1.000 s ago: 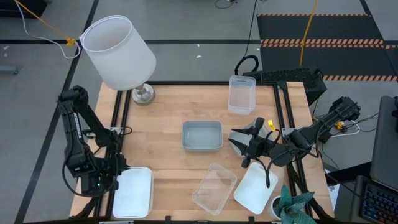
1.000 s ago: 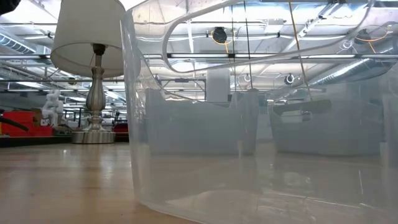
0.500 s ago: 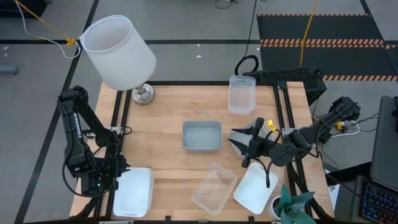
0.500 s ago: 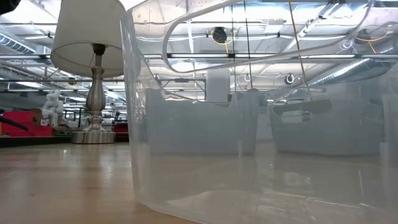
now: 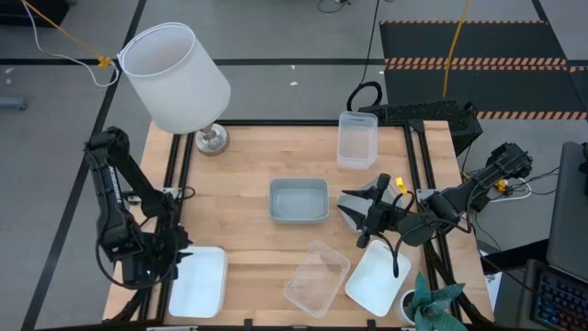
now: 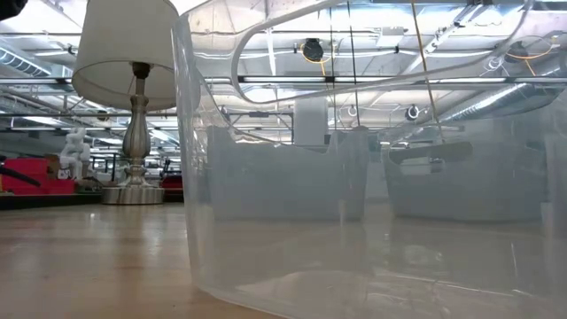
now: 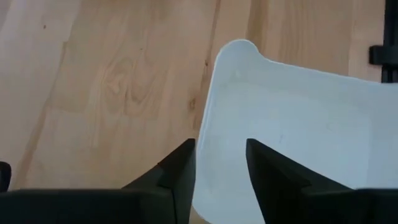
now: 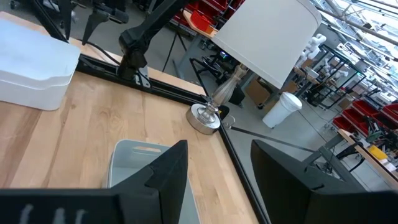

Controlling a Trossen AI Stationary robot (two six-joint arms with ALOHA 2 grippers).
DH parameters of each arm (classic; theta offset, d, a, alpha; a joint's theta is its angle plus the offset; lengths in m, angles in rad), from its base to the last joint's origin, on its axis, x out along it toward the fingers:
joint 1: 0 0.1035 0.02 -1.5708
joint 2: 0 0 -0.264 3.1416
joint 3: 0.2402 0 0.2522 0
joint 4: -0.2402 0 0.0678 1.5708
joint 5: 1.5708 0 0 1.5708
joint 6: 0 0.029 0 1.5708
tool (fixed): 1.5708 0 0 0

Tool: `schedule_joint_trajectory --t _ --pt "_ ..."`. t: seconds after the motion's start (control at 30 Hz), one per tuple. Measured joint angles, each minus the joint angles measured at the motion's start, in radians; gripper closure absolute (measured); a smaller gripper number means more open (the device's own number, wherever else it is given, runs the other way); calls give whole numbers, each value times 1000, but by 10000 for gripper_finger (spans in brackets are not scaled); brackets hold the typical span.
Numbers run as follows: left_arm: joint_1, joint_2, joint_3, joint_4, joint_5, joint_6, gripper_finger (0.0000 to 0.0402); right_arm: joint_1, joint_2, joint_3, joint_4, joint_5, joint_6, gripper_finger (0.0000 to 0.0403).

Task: Stack baskets by color
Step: Stack the transparent bin on the stacked transparent bins

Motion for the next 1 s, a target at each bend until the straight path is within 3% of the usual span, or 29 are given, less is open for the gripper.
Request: schedule_joint_trajectory --t 0.2,0.33,0.43,0.53,0.73,1.0 --pt "94 0 113 -17 -23 61 300 0 0 0 0 0 0 234" --pt "158 0 239 6 -205 295 322 0 0 0 1 -29 20 234" --pt "205 -2 297 68 -381 541 333 0 0 0 1 -147 70 234" --pt "266 -2 324 132 -467 716 340 5 4 0 4 -274 149 234" --pt "406 5 292 257 -511 822 341 53 57 0 3 -363 265 234" --pt "491 30 210 295 -471 810 341 115 201 102 -94 -419 348 234"
